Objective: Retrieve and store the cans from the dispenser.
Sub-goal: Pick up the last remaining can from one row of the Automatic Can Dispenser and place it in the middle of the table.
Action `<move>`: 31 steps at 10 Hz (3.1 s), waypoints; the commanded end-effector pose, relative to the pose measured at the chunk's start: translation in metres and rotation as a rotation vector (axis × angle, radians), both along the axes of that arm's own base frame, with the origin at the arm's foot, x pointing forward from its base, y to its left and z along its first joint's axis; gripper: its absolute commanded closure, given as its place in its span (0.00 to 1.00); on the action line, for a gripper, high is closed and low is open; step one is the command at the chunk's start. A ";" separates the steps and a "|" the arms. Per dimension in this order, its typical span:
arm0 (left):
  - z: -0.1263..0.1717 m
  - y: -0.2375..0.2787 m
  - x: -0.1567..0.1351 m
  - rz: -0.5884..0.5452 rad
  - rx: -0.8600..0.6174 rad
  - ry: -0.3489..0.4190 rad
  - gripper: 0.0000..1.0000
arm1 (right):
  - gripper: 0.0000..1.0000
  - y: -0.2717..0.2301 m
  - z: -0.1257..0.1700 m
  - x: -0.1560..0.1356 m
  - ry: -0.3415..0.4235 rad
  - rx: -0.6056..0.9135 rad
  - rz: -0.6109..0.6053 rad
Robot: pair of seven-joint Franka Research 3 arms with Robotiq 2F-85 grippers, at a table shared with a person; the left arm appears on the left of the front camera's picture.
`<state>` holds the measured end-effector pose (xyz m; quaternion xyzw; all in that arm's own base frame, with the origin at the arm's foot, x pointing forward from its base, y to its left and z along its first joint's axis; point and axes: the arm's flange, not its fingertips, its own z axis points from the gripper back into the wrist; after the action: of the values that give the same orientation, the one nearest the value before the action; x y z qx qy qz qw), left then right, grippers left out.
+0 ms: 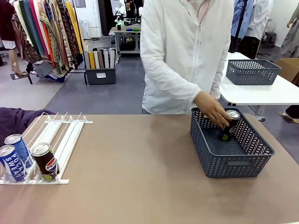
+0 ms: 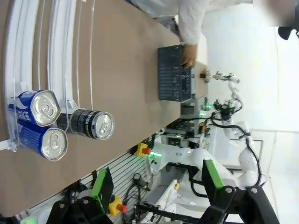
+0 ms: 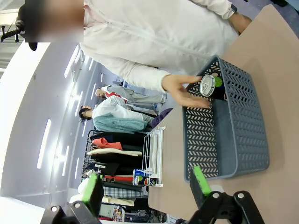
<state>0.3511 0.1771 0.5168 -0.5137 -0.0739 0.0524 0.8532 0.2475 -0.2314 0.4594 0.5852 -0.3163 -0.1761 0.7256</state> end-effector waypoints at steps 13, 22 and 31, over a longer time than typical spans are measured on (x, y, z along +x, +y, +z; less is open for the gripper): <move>-0.011 -0.229 0.004 -0.131 0.912 -0.043 0.00 | 0.00 0.000 0.004 0.003 -0.026 0.016 -0.009; -0.113 -0.234 0.024 -0.171 1.017 0.078 0.00 | 0.00 0.000 0.004 0.003 -0.026 0.016 -0.009; -0.116 -0.241 0.030 -0.175 1.035 0.043 1.00 | 0.00 0.000 0.004 0.003 -0.026 0.016 -0.009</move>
<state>0.3811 -0.0606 0.4030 -0.0341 -0.0241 -0.0557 0.9976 0.2474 -0.2311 0.4598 0.5855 -0.3161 -0.1755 0.7256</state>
